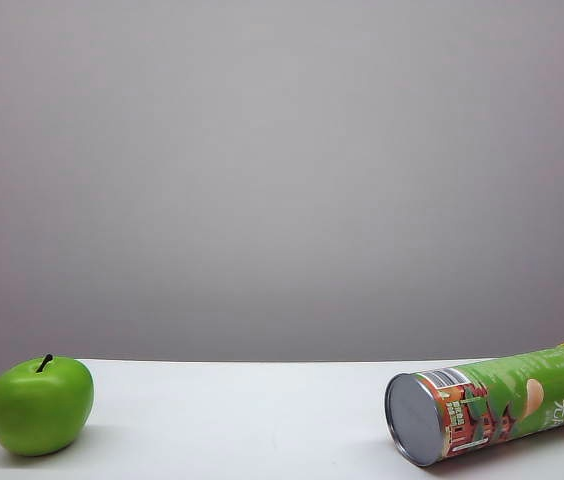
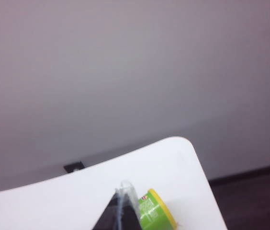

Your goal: Pick up the green bucket of chips from the desk, place it near the apple, and finally stand it up.

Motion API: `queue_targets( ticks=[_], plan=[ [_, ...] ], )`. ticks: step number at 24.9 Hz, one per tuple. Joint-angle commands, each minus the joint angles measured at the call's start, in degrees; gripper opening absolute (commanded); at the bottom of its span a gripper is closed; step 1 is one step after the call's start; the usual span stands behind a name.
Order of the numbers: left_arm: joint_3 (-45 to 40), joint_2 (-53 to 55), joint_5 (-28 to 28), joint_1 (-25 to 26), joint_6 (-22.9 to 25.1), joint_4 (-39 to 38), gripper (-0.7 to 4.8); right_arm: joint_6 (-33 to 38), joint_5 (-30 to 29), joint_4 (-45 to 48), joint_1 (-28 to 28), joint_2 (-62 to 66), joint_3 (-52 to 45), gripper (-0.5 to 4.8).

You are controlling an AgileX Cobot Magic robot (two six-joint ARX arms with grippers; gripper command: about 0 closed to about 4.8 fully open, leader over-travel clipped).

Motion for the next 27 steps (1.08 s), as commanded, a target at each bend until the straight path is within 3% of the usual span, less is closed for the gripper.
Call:
queue_targets(
  ticks=[1, 3, 6, 10, 15, 17, 18, 19, 22, 25, 26, 27],
  plan=[
    [8.09, 7.17, 3.13, 0.02, 7.43, -8.20, -0.02, 0.22, -2.38, 0.31, 0.04, 7.02, 3.48, -0.02],
    [15.34, 14.38, 6.38, -0.02, 10.10, -11.08, 0.27, 0.31, -6.75, 0.26, 0.07, 15.93, 7.82, -0.02],
    [18.67, 18.10, 8.04, -0.04, 11.23, -11.04, 0.27, 0.33, -11.52, 0.22, 0.04, 24.06, 12.07, -0.02],
    [20.02, 23.37, 10.75, -0.13, 14.91, -11.65, 0.27, 0.79, -21.68, -0.22, 0.11, 38.29, 20.22, -0.01],
    [20.02, 26.69, 11.10, -0.42, 15.04, -12.81, 0.27, 2.51, -32.74, 7.08, 0.22, 49.16, 24.50, 0.00],
    [20.02, 27.32, 11.06, -0.50, 15.06, -12.81, 0.27, 6.45, -31.30, 7.23, 1.05, 53.05, 26.49, -0.01],
    [20.02, 27.85, 11.08, -1.16, 15.06, -12.35, 0.27, 10.58, -24.83, 4.00, 2.89, 56.92, 28.76, -0.01],
    [20.02, 27.96, 11.08, -1.20, 15.06, -11.91, 0.27, 12.26, -22.08, 2.38, 3.91, 58.55, 29.77, -0.01],
    [20.02, 28.09, 11.10, -1.25, 15.04, -10.95, 0.27, 18.25, -16.50, 1.51, 6.99, 62.73, 31.56, -0.01],
    [20.02, 28.20, 10.54, -1.86, 15.02, -10.43, 0.26, 29.83, -9.97, 4.76, 10.51, 64.52, 31.58, 0.04],
    [20.02, 28.20, 10.40, -1.90, 15.02, -10.43, 0.26, 33.44, -7.58, 5.16, 11.26, 64.76, 31.58, 0.22],
    [20.02, 28.20, 10.45, -1.92, 14.99, -10.43, 0.26, 40.76, -3.23, 5.27, 12.66, 65.16, 31.58, 0.79]
  ],
)
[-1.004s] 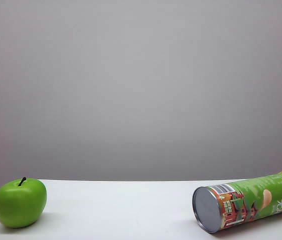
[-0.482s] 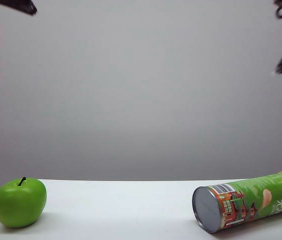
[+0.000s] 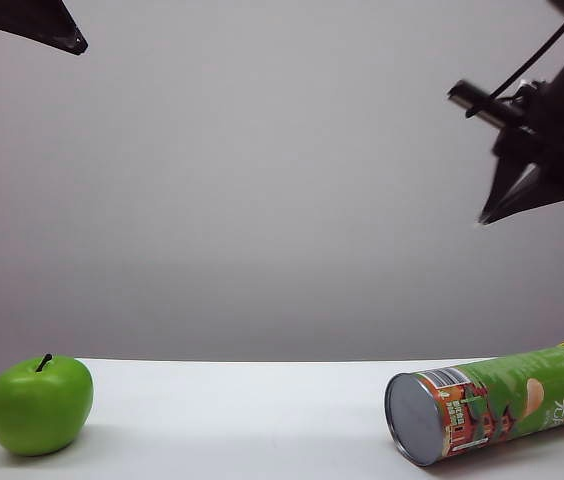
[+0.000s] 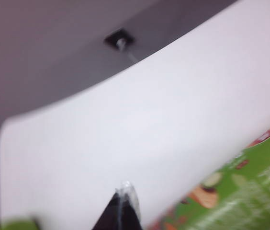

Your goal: Pick up the green bucket of chips from the desk, place it near the apple, and finally stand it up.

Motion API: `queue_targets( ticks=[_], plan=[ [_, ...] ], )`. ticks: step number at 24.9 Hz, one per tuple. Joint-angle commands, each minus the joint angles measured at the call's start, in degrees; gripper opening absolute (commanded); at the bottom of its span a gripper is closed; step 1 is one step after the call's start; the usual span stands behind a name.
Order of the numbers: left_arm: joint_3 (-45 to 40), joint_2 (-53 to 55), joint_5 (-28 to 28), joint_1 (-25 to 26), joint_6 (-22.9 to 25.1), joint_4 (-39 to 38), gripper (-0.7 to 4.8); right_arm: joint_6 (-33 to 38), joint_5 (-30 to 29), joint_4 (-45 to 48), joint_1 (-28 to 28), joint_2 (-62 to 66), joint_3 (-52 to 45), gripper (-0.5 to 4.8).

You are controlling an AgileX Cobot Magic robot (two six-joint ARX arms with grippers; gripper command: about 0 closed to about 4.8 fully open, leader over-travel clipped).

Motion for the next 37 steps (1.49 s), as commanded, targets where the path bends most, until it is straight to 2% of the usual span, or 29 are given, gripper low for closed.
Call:
queue_targets(
  ticks=[1, 2, 4, 5, 6, 7, 8, 25, 29, 37],
  plan=[
    [0.11, -0.11, 0.04, -0.33, 0.11, 0.90, 0.26, 21.84, 11.30, 1.68, 2.93, 0.57, 0.46, 1.29],
    [0.11, -0.11, 0.07, -0.33, -0.02, 0.92, 0.26, 25.33, 11.91, 0.20, 2.97, 0.85, 0.52, 1.68],
    [0.11, -0.11, 0.04, -0.33, -0.04, 0.87, 0.26, 30.75, 12.57, -5.01, 3.02, 1.51, 1.27, 2.09],
    [0.11, -0.11, 0.07, -0.33, -0.20, 0.87, 0.26, 31.47, 13.11, -7.56, 3.04, 1.73, 1.70, 2.47],
    [0.11, -0.11, 0.07, -0.33, -0.44, 0.85, 0.26, 31.56, 13.86, -9.62, 3.21, 2.19, 2.12, 3.13],
    [0.11, -0.11, 0.07, -0.33, -0.44, 0.83, 0.26, 31.52, 14.40, -11.63, 3.30, 2.54, 2.49, 4.66],
    [0.11, -0.11, 0.09, -0.33, -0.44, 0.61, 0.26, 31.61, 14.84, -12.35, 3.30, 2.93, 2.58, 4.79],
    [0.11, -0.11, 0.02, -0.94, -1.68, -2.34, 0.27, 32.15, 9.92, -10.03, 2.86, 12.59, 2.54, 4.79],
    [0.11, -0.11, 0.02, -0.94, -1.66, -2.36, 0.26, 35.15, 9.40, -8.96, 3.58, 14.88, 2.54, 4.79],
    [0.09, -0.11, 0.02, -0.94, -1.49, -2.38, 0.26, 34.53, 10.34, -8.48, -2.10, 16.72, 2.51, 4.79]
  ],
)
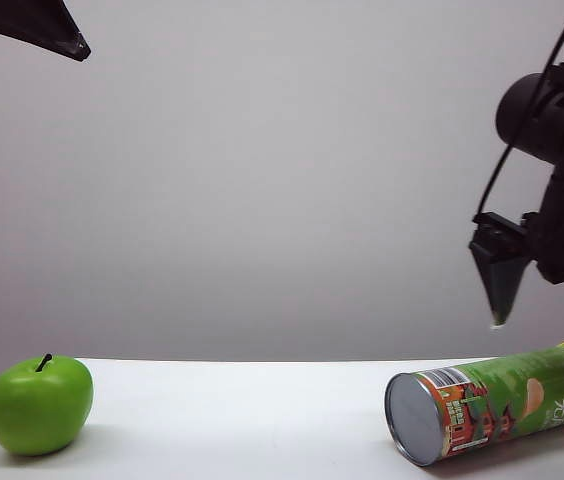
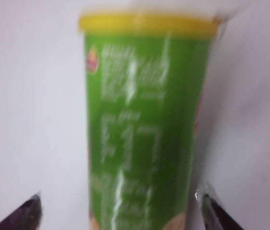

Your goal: Pick up the green bucket of chips from the desk, place it near the apple, and finally stand it up.

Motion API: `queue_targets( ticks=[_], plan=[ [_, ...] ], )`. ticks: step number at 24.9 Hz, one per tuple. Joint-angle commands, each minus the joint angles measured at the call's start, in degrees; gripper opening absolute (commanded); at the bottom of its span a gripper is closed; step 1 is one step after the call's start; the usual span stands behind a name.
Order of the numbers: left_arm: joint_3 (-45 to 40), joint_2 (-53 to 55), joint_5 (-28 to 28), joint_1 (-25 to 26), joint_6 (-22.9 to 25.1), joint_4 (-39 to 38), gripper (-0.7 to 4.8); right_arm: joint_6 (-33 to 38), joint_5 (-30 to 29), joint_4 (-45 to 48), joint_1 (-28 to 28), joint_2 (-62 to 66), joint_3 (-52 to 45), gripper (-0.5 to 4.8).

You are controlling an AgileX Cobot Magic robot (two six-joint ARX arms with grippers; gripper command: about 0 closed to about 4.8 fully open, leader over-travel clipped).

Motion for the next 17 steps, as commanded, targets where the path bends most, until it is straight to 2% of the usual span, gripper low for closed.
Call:
queue_targets(
  ticks=[1, 3, 17],
  plan=[
    [0.09, -0.13, 0.15, 0.02, 0.02, 0.33, 0.26, -1.18, 0.07, 0.48, -2.19, 0.90, 0.26, 4.79],
    [0.09, -0.11, -0.31, 0.07, 0.02, 1.01, 0.26, -3.63, 0.04, 0.70, -3.80, 2.71, 0.28, 4.79],
    [0.09, 0.02, -1.33, 0.09, 0.00, 1.18, 0.26, -3.61, -1.49, 9.33, -4.07, 11.41, 0.33, 4.79]
  ],
)
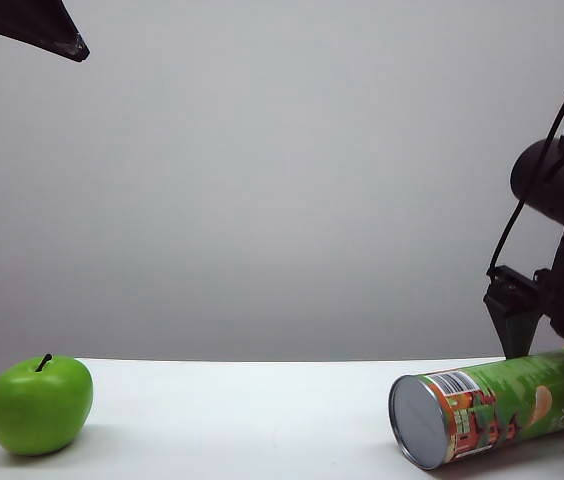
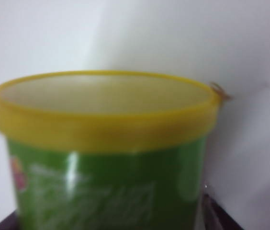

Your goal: Pick up the green bucket of chips from the desk, place it near the apple, and finally stand it up.

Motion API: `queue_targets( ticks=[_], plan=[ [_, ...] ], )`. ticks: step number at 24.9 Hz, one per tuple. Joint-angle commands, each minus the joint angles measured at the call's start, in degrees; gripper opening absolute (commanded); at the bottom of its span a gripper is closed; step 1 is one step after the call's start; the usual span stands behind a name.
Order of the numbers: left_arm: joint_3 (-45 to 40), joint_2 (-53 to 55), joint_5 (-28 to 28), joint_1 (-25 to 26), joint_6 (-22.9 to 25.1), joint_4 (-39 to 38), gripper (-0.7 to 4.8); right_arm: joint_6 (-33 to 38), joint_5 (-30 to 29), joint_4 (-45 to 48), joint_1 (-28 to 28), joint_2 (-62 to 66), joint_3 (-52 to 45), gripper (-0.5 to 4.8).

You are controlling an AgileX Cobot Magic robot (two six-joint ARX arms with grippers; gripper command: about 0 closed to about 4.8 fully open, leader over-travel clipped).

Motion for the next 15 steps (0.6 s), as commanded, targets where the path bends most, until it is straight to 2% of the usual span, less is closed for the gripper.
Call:
queue_targets(
  ticks=[1, 5, 7, 9, 10, 11, 12, 15],
  plan=[
    [0.09, -0.07, 0.07, 0.07, 0.02, 0.50, 0.26, -0.13, -0.13, 2.10, 0.00, 1.29, 0.24, 4.79],
    [0.09, 0.04, 0.04, 0.07, 0.02, 0.50, 0.26, -0.24, 0.20, 4.63, -0.02, 1.60, 0.24, 4.79],
    [0.09, 0.20, 0.04, 0.07, 0.02, 0.50, 0.26, -0.55, 0.24, 5.33, 0.00, 1.62, 0.24, 3.89],
    [0.09, 0.42, 0.04, 0.07, 0.02, 0.50, 0.26, -0.59, 0.59, 5.53, -0.02, 1.62, 0.24, 3.69],
    [0.11, 0.63, 0.07, 0.07, 0.00, 0.48, 0.26, -0.59, 0.68, 5.49, -0.02, 1.62, 0.24, 3.08],
    [0.09, 0.81, 0.04, 0.07, 0.00, 0.50, 0.27, -0.61, 1.05, 5.49, -0.02, 1.62, 0.24, 2.78],
    [0.09, 0.87, 0.07, 0.07, 0.00, 0.48, 0.26, -0.61, 1.29, 5.51, -0.02, 1.62, 0.24, 2.62],
    [0.09, 1.18, 0.07, 0.07, 0.02, 0.52, 0.27, -0.83, 1.68, 5.51, -0.02, 1.62, 0.24, 2.57]
  ],
)
